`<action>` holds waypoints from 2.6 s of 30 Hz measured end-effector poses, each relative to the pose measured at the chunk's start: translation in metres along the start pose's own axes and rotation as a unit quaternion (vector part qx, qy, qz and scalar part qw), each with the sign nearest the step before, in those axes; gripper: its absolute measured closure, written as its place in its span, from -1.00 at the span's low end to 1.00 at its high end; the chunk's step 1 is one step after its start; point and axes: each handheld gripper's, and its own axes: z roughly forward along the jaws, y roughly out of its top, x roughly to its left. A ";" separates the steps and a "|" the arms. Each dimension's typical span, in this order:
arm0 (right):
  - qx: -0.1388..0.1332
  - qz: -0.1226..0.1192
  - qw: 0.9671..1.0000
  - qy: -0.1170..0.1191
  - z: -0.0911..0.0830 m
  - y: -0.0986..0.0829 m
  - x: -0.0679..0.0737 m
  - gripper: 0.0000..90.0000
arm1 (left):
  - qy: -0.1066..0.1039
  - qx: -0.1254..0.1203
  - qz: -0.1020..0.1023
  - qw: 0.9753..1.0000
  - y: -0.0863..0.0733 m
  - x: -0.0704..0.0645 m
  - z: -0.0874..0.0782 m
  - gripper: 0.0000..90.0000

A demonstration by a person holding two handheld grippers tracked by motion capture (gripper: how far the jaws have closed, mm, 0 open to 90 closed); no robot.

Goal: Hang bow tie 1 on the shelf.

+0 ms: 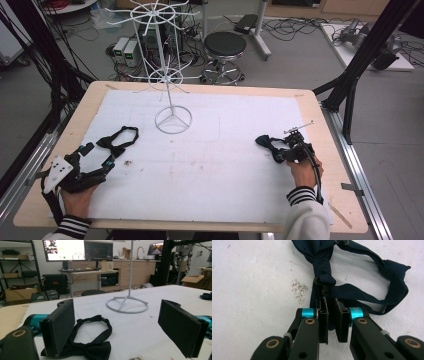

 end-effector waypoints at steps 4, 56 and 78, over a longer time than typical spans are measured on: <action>-0.012 0.001 1.000 0.005 -0.004 -0.001 -0.002 0.86 | 0.001 0.001 0.000 1.000 0.000 0.000 0.000 -0.68; -0.289 -0.212 0.906 0.226 -0.056 0.014 0.072 0.86 | -0.278 0.094 0.020 0.956 0.109 -0.060 0.086 -0.68; -0.295 -0.292 0.876 0.246 -0.053 0.029 0.123 0.86 | -0.382 0.143 0.037 0.912 0.129 -0.104 0.126 -0.68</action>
